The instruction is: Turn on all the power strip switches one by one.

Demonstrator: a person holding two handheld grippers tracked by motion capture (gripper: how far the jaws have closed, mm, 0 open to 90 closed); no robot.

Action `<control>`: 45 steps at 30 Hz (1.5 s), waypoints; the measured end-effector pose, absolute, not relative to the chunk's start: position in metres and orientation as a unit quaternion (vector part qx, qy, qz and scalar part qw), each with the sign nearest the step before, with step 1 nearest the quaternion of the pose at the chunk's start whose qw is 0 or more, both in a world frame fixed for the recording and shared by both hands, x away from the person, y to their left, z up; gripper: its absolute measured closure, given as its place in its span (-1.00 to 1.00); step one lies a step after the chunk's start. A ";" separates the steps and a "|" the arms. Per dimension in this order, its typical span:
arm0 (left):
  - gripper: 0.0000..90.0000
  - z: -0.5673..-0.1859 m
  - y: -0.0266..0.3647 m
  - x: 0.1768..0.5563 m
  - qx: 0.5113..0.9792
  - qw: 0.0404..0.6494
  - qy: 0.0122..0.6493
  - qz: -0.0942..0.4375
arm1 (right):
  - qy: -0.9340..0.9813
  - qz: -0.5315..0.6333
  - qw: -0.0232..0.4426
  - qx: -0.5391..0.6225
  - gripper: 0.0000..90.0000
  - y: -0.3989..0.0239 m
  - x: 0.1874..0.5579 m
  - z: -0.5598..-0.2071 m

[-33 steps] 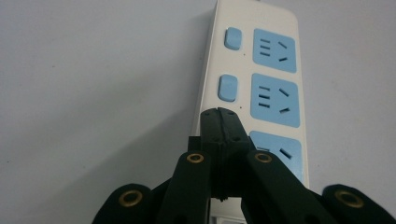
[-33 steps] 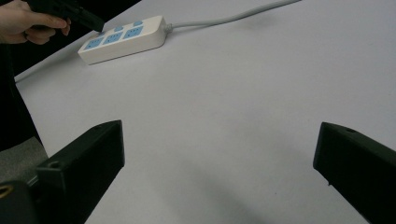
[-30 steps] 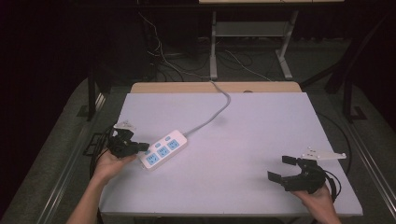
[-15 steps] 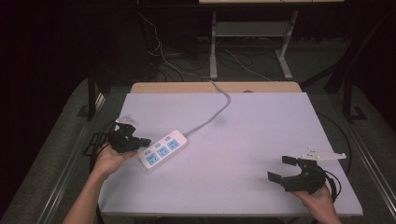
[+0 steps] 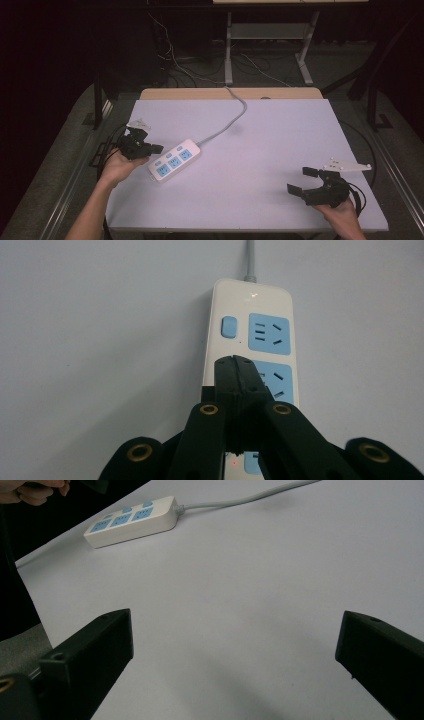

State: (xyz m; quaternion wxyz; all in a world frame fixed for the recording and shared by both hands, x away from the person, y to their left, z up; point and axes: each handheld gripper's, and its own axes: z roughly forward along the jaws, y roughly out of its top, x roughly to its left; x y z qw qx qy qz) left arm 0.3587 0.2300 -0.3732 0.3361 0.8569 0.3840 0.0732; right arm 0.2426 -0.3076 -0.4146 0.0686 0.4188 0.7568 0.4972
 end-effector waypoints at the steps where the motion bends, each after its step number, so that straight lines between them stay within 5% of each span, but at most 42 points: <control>1: 1.00 -0.373 0.229 0.359 0.856 0.337 0.384 0.073 | 0.757 0.497 0.069 0.419 -0.96 -0.308 0.243 -0.415; 45: 0.99 -0.397 0.210 0.378 0.872 0.312 0.372 0.057 | 0.760 0.495 0.070 0.416 -0.96 -0.309 0.243 -0.415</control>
